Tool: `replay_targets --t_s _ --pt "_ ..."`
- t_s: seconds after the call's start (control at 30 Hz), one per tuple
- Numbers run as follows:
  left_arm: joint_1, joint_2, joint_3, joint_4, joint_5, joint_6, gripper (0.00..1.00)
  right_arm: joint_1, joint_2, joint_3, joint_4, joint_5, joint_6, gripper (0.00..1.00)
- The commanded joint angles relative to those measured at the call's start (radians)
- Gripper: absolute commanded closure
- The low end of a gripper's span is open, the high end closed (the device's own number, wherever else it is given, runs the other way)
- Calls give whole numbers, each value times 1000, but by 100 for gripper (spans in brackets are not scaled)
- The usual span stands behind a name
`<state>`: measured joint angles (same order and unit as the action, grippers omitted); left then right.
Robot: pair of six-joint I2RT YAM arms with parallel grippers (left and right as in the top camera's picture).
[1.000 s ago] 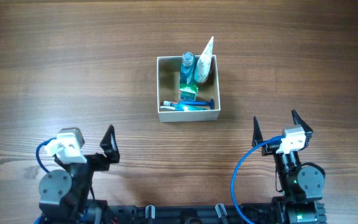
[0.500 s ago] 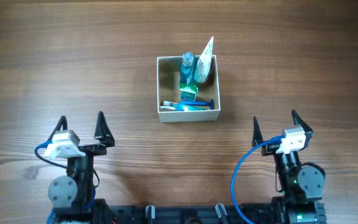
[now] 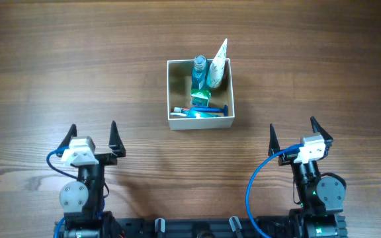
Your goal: Pack container
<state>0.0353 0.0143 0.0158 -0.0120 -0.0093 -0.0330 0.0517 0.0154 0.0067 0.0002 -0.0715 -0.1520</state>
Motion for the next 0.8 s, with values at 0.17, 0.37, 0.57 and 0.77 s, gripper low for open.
replay_targets --t_s 0.17,0.37,0.57,0.77 --pt "7 -11 -11 -63 84 25 0 3 -12 -1 3 -15 -5 0" --pt "7 -11 -10 -60 87 -12 0 3 -12 -2 3 -15 -5 0" --pt "7 -11 -10 -60 87 -12 0 3 -12 -2 3 -15 -5 0" --pt "7 -11 -10 -60 87 -12 0 3 -11 -2 3 -15 -5 0"
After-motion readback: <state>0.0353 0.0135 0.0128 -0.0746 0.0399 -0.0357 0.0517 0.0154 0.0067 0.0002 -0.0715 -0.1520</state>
